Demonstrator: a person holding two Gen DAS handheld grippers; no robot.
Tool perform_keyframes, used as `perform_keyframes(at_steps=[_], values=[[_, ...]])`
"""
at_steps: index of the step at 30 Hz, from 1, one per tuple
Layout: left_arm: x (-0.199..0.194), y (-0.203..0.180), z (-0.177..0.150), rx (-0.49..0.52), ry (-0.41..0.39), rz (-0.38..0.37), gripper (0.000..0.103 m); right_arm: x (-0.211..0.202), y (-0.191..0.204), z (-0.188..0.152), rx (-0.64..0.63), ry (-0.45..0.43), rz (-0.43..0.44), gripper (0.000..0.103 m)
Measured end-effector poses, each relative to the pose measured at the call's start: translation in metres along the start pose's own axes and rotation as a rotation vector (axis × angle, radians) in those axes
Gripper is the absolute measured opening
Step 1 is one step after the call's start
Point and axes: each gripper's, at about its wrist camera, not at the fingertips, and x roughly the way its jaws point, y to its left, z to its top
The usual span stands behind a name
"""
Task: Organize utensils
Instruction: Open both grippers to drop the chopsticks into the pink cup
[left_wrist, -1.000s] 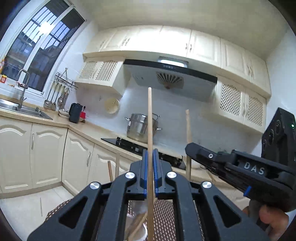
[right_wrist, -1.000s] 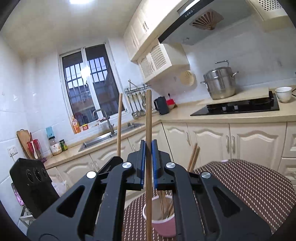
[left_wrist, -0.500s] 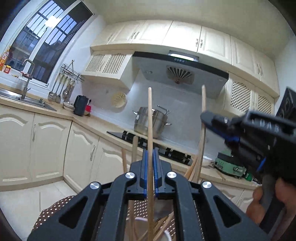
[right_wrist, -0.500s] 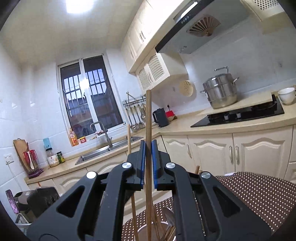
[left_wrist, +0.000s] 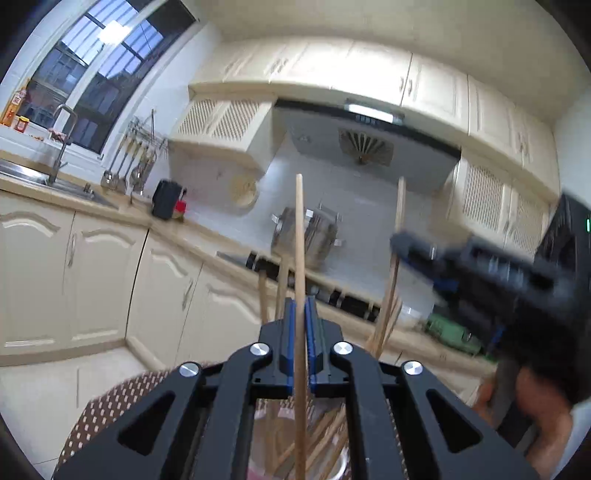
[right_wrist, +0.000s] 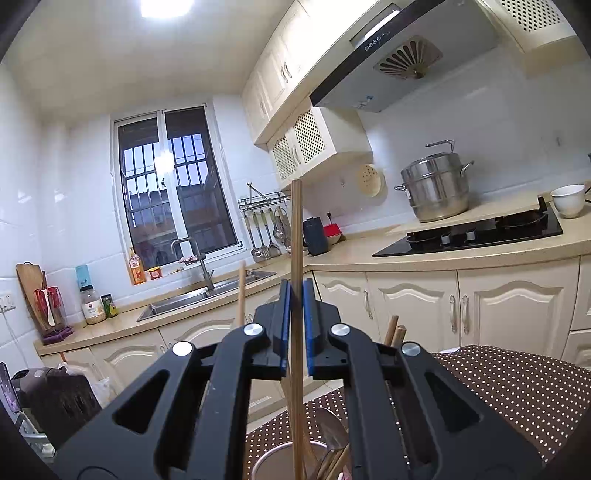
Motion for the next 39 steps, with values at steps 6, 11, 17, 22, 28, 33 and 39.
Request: perform_keyframes(at_steps=[6, 11, 17, 22, 28, 33, 39], values=[[0.017, 0.000, 0.005, -0.017, -0.030, -0.006, 0.005, 0.003, -0.006, -0.002, 0.004, 0.000, 0.003, 0.007], [0.029, 0.003, -0.005, -0.009, -0.010, 0.005, 0.005, 0.006, -0.014, -0.007, 0.014, 0.008, 0.011, 0.007], [0.030, 0.004, -0.023, 0.007, 0.044, 0.010, 0.005, 0.009, -0.018, -0.016, 0.026, 0.029, 0.018, 0.007], [0.014, 0.003, -0.024, 0.031, 0.051, 0.018, 0.005, 0.003, -0.014, -0.021, 0.018, 0.049, 0.022, 0.007], [-0.006, 0.000, -0.032, 0.066, 0.098, 0.031, 0.005, -0.011, -0.005, -0.028, -0.020, 0.085, 0.005, 0.007], [-0.016, -0.002, -0.044, 0.091, 0.167, 0.048, 0.006, -0.020, 0.001, -0.041, -0.049, 0.116, -0.026, 0.007], [-0.028, 0.001, -0.044, 0.060, 0.228, 0.041, 0.036, -0.025, 0.002, -0.049, -0.059, 0.145, -0.063, 0.007]])
